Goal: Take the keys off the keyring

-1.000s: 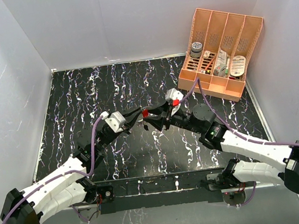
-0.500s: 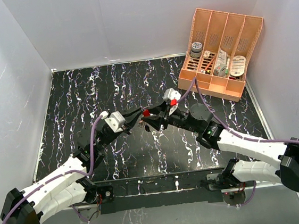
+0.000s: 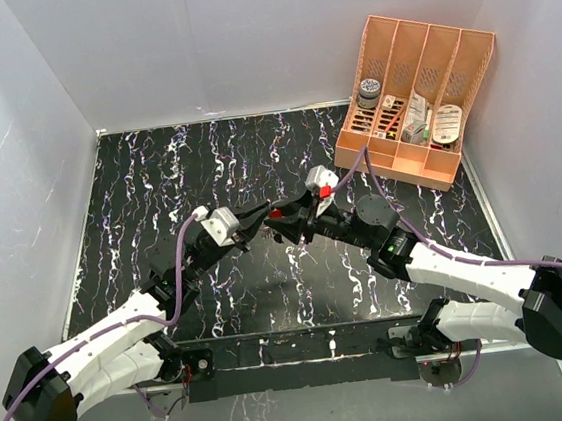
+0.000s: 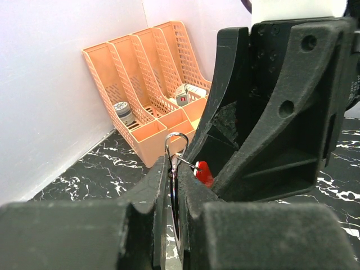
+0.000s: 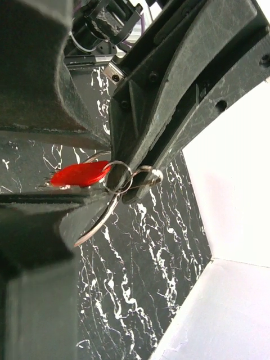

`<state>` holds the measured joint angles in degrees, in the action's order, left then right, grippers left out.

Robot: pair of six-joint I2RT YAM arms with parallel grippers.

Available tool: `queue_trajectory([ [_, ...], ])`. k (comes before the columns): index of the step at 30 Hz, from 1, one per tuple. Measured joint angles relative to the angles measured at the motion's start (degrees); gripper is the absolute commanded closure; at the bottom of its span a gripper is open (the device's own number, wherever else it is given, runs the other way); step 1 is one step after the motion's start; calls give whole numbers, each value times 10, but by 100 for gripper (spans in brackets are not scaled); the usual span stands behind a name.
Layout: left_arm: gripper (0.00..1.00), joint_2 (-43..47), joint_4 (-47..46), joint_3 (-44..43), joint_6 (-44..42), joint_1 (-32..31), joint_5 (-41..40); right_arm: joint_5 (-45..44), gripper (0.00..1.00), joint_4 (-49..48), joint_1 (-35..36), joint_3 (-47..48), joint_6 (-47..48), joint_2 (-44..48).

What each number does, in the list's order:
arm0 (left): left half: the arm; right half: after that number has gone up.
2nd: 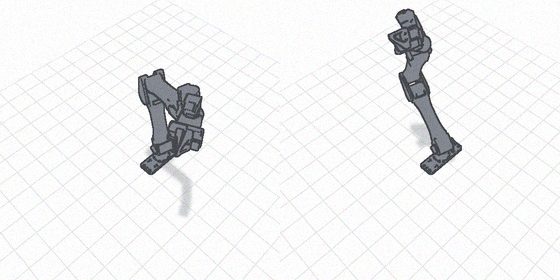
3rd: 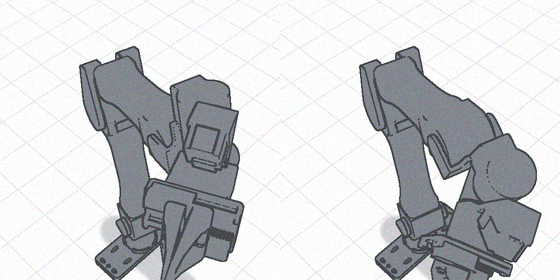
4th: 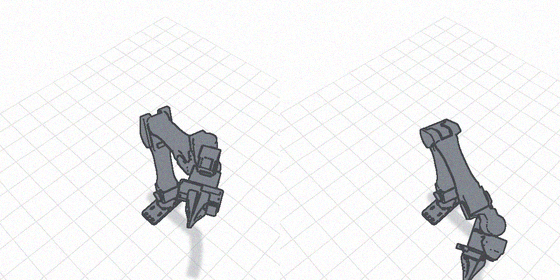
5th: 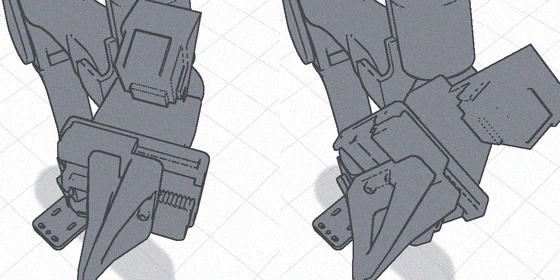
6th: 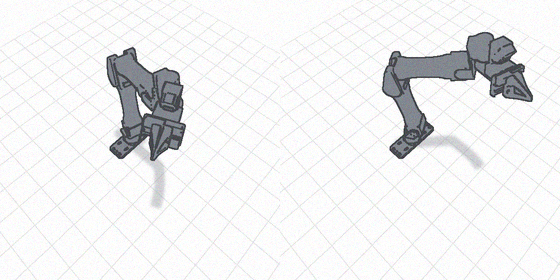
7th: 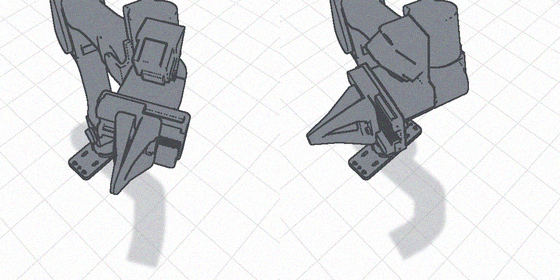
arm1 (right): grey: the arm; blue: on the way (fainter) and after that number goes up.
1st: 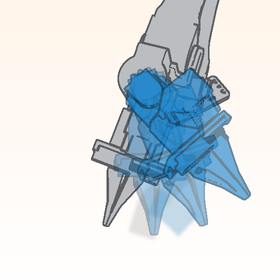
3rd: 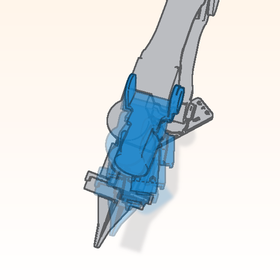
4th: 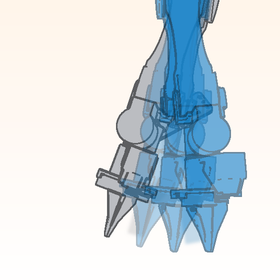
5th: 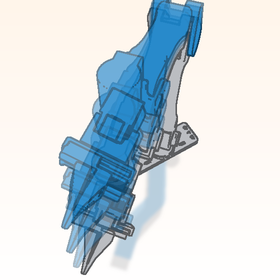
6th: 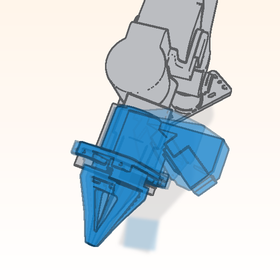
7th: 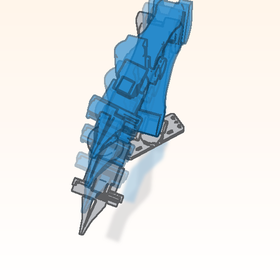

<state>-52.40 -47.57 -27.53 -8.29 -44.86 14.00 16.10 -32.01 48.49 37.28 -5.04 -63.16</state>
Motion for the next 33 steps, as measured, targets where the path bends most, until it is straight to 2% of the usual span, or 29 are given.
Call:
queue_trajectory([
  [2,100,0,0,0,0,0,0,2,91,0,0,1,-1,-3],
  [5,100,0,0,0,-3,2,-9,7,100,1,0,7,-8,-9],
  [13,100,-1,0,0,-17,1,-24,10,100,27,0,22,-10,-9],
  [23,100,0,6,0,-47,-8,-37,6,100,120,-2,63,-10,43],
  [33,100,2,3,0,-80,-11,-50,-6,100,236,-2,127,-6,40],
])
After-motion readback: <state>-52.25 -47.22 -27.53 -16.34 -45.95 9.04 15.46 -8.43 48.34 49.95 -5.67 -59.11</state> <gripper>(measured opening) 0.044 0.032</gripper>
